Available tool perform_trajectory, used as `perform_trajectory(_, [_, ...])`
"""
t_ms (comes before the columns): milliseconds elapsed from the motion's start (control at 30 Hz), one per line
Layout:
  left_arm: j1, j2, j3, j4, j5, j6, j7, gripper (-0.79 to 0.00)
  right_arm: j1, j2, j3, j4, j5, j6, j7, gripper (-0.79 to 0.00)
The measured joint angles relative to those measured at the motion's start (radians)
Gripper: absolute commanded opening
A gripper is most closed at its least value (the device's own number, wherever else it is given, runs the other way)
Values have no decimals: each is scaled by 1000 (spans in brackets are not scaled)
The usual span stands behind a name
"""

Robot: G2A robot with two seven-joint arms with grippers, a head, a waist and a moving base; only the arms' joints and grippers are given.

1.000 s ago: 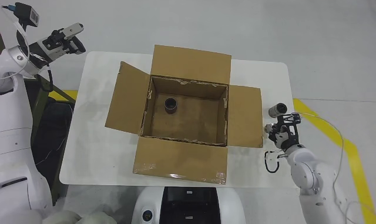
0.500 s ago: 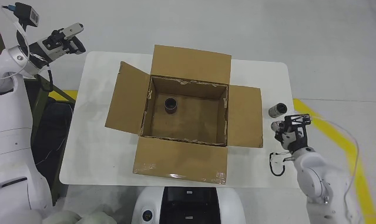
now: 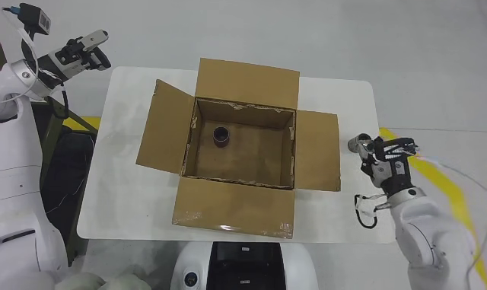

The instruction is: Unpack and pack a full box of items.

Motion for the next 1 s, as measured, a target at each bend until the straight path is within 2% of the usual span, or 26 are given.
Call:
perform_trajectory(333, [0,0,0,0,0,0,0,0,122,1,-154,-41,-52,-78,22,-785])
perform_trajectory(1000, [0,0,0,0,0,0,0,0,433,-24,-483,109,18,-162,44,-785])
